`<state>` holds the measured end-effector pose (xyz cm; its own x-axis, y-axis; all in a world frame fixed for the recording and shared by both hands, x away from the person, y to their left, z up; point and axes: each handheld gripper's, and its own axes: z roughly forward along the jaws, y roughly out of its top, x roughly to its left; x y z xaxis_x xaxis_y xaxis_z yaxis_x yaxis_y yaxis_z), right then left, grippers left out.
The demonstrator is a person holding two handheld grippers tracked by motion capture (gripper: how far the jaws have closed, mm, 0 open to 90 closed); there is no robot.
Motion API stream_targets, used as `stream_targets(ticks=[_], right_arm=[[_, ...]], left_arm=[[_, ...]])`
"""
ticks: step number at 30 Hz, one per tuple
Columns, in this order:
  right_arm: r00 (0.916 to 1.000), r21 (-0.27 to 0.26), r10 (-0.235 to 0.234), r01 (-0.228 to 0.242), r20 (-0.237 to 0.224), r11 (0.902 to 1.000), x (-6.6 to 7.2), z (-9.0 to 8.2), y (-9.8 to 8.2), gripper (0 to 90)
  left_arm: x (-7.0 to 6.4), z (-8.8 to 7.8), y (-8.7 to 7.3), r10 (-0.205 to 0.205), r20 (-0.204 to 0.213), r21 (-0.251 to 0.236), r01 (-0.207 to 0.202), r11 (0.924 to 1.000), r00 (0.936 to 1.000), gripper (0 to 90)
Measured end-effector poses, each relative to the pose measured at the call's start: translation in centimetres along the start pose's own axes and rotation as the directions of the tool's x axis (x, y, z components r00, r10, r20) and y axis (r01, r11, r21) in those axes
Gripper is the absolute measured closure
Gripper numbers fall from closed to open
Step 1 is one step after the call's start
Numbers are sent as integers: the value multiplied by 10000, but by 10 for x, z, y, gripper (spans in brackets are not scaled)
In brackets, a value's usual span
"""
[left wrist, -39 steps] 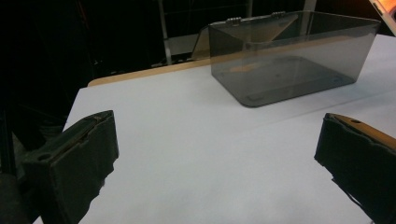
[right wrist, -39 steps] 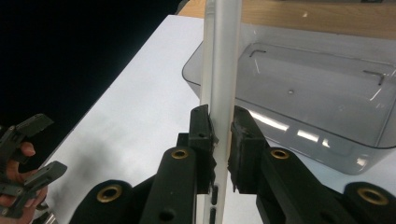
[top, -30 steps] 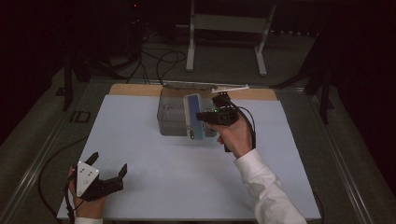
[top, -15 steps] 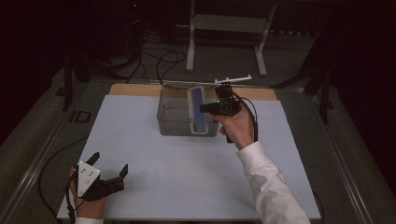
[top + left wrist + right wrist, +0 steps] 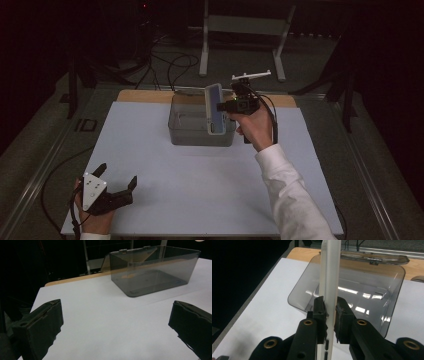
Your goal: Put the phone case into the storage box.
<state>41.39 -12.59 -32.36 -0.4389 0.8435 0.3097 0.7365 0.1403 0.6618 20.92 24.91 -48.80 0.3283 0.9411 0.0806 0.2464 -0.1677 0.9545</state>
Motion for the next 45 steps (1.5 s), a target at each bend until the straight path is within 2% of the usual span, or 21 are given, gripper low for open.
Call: stream_targets(ticks=[10, 24, 36, 45], right_arm=[[9991, 65, 100, -102, 406, 9999, -5, 5, 12, 812], [9931, 304, 662, -695, 973, 9971, -19, 22, 21, 812], [9801, 457, 982, -1076, 1728, 9931, -30, 37, 27, 812], [9630, 734, 944, -1163, 2526, 9905, -36, 52, 28, 812]], left_arm=[[0, 0, 0, -15, 1, 13, 15, 10000, 10000, 2], [0, -1, 0, -16, -23, -26, 16, 10000, 10000, 2], [-1, -1, 0, -14, 6, -10, 14, 10000, 10000, 2], [0, -1, 0, -33, 7, -35, 33, 10000, 10000, 2]])
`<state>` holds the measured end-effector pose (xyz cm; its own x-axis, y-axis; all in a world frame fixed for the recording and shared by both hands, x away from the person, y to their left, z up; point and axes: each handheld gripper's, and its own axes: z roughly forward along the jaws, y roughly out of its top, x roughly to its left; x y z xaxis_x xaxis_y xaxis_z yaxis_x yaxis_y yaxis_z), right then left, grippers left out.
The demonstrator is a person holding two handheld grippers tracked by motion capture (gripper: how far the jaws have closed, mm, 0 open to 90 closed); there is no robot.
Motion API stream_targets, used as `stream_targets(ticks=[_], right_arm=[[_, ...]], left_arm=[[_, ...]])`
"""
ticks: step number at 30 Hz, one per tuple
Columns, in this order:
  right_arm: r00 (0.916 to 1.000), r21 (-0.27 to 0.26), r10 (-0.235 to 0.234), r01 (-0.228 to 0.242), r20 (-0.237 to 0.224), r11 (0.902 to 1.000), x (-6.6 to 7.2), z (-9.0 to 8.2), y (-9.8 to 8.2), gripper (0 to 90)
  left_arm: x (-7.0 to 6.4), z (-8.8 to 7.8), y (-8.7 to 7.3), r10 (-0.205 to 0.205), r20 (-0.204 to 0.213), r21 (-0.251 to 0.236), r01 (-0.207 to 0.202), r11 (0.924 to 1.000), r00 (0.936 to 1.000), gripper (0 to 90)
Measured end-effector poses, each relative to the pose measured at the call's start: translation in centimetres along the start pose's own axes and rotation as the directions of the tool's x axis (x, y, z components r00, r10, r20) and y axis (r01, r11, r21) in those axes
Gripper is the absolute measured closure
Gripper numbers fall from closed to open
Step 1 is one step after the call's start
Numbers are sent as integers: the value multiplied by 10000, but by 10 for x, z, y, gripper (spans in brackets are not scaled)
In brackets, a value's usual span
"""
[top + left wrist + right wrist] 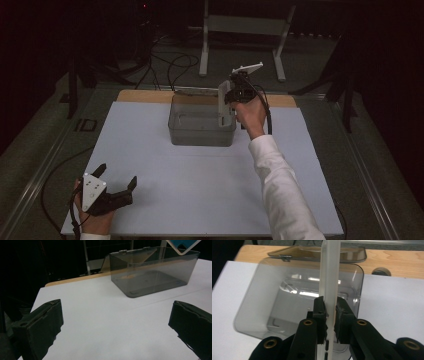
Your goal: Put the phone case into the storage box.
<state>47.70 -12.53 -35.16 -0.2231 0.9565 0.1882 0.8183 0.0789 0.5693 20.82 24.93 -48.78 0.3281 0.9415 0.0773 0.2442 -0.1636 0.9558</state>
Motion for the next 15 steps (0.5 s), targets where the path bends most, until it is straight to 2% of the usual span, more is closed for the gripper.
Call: stream_targets(ticks=[15], right_arm=[[9960, 679, 18, -79, 890, 9977, 0, 35, -2, 813]], left_arm=[[1, -1, 0, -119, 1, -59, 119, 9999, 9999, 2]])
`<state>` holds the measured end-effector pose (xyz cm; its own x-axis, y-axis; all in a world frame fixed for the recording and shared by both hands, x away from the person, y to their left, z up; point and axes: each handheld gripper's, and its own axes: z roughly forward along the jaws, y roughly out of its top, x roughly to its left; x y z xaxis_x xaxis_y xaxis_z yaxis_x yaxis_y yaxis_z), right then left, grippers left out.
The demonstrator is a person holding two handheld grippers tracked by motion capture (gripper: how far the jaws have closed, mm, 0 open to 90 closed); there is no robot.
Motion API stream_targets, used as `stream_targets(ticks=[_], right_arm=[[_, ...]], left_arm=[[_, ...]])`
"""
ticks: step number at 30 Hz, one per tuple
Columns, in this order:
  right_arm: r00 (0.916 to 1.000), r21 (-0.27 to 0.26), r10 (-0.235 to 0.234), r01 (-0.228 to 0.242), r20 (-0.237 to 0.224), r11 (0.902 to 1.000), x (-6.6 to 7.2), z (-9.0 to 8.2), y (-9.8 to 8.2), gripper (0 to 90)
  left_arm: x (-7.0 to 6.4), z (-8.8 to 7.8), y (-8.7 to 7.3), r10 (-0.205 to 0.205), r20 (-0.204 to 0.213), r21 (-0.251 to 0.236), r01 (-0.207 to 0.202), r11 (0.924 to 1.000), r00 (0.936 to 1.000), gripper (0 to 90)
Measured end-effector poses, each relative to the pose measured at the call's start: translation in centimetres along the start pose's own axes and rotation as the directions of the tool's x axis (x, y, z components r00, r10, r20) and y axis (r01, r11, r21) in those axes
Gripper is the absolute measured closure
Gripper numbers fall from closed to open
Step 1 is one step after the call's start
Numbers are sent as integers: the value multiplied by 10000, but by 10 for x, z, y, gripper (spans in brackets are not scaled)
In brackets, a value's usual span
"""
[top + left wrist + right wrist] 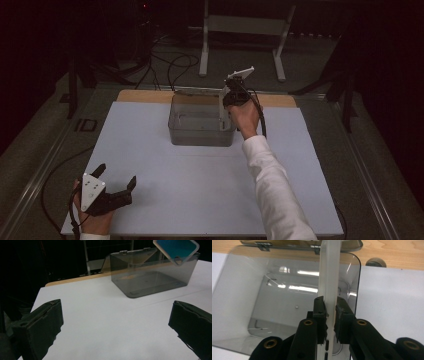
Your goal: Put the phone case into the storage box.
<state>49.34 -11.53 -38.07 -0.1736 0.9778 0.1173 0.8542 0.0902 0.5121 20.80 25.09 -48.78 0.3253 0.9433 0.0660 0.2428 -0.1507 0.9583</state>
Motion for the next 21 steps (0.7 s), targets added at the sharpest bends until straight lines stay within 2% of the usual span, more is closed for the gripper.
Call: stream_targets(ticks=[7, 9, 15, 21], right_arm=[[9996, 345, 52, -62, 272, 9994, -2, 15, -1, 814], [9988, 487, -35, 11, 493, 9988, -2, 20, -1, 814], [9961, 898, 81, -160, 878, 9958, -3, 31, -2, 815], [9937, 1240, 57, -197, 1124, 9921, -2, 38, -4, 814]], left_arm=[[0, 0, 0, -9, 14, 7, 9, 10000, 10000, 2], [0, 0, 0, -21, 10, 12, 21, 10000, 10000, 2], [1, 0, 0, -43, 17, -37, 43, 10000, 10000, 2], [2, -2, 1, -89, -125, -171, 87, 9998, 9999, 2]])
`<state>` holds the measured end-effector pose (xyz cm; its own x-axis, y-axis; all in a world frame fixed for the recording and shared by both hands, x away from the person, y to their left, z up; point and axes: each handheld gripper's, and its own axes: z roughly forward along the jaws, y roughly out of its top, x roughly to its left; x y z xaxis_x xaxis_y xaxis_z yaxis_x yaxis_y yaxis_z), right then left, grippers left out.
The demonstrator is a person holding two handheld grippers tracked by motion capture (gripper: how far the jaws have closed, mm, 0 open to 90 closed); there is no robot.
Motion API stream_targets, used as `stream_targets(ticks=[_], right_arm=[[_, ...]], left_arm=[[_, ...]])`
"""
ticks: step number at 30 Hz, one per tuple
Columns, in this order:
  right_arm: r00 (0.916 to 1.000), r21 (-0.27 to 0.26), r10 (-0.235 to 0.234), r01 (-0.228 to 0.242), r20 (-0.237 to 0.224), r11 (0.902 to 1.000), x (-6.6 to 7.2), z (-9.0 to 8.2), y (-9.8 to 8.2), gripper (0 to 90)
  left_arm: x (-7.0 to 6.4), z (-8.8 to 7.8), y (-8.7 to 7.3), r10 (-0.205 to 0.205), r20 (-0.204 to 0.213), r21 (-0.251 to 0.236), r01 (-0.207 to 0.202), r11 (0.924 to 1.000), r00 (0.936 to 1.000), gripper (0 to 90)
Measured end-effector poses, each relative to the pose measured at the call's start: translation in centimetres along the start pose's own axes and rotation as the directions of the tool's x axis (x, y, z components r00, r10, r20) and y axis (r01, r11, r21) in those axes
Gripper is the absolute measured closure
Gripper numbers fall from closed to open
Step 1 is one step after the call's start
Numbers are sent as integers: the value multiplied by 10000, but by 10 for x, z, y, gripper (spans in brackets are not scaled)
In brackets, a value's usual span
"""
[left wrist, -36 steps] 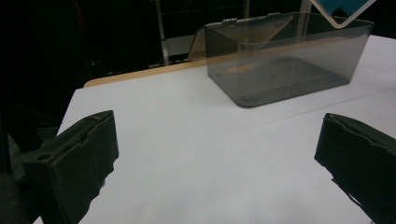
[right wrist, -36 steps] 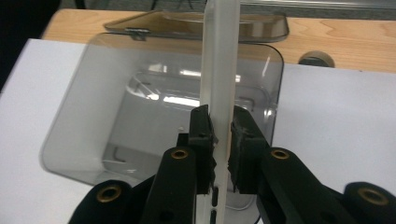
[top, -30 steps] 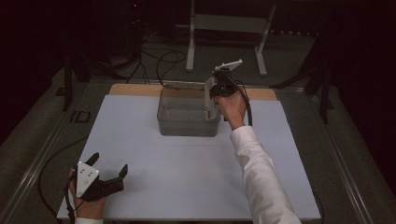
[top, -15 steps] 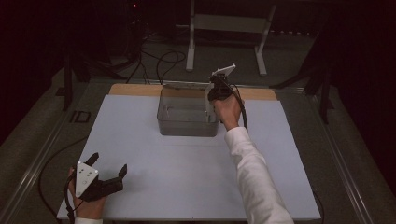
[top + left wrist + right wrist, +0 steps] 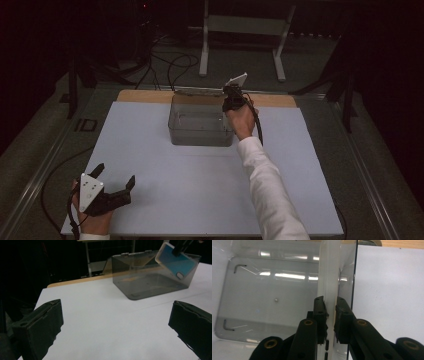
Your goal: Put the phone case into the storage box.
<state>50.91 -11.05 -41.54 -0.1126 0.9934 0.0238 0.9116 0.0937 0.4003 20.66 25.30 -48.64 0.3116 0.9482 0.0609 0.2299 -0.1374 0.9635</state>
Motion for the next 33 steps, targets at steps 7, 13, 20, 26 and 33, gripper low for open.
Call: stream_targets(ticks=[7, 13, 20, 26, 33], right_arm=[[10000, 181, 74, -76, 66, 9998, -1, 3, 0, 814], [9998, 288, 78, -83, 182, 9995, -2, 6, 1, 813], [9999, 391, 100, -104, 99, 9992, -2, 6, 1, 811], [10000, 444, 6, -10, 90, 9990, 1, 5, -1, 812], [9999, 514, 90, -97, 139, 9986, 2, 10, -1, 808]], left_arm=[[-1, 0, 0, 36, 7, 12, -36, 10000, 10000, 2], [-1, 0, 0, 6, 5, 0, -6, 10000, 10000, 2], [-1, 0, 0, 35, 30, 7, -35, 10000, 10000, 2], [-1, 0, 0, 31, 23, 9, -31, 10000, 10000, 2], [-1, 0, 0, 9, 22, 5, -9, 10000, 10000, 2]])
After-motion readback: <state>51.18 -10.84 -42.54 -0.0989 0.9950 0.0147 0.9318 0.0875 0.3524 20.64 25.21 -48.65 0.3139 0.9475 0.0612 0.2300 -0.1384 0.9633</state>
